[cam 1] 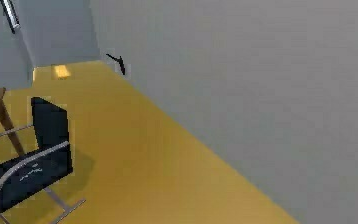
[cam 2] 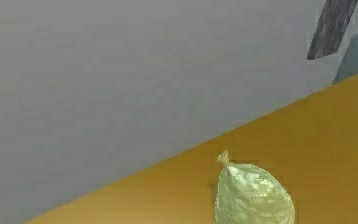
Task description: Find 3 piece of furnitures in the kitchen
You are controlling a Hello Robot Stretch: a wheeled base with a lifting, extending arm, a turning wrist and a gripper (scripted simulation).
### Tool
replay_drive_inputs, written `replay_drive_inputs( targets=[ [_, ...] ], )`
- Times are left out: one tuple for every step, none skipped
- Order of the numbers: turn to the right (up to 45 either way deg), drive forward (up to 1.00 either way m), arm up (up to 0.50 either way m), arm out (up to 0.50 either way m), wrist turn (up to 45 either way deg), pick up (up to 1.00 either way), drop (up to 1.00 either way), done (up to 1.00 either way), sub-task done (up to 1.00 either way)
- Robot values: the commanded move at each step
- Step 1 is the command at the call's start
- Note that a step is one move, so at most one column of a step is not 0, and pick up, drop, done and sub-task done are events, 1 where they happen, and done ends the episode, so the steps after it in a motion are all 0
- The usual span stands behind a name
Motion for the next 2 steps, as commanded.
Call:
replay_drive_inputs(
  targets=[
    [-45.0,0.0,0.0,0.0,0.0,0.0,0.0,0.0,0.0],
    [-15.0,0.0,0.0,0.0,0.0,0.0,0.0,0.0,0.0]
  ],
)
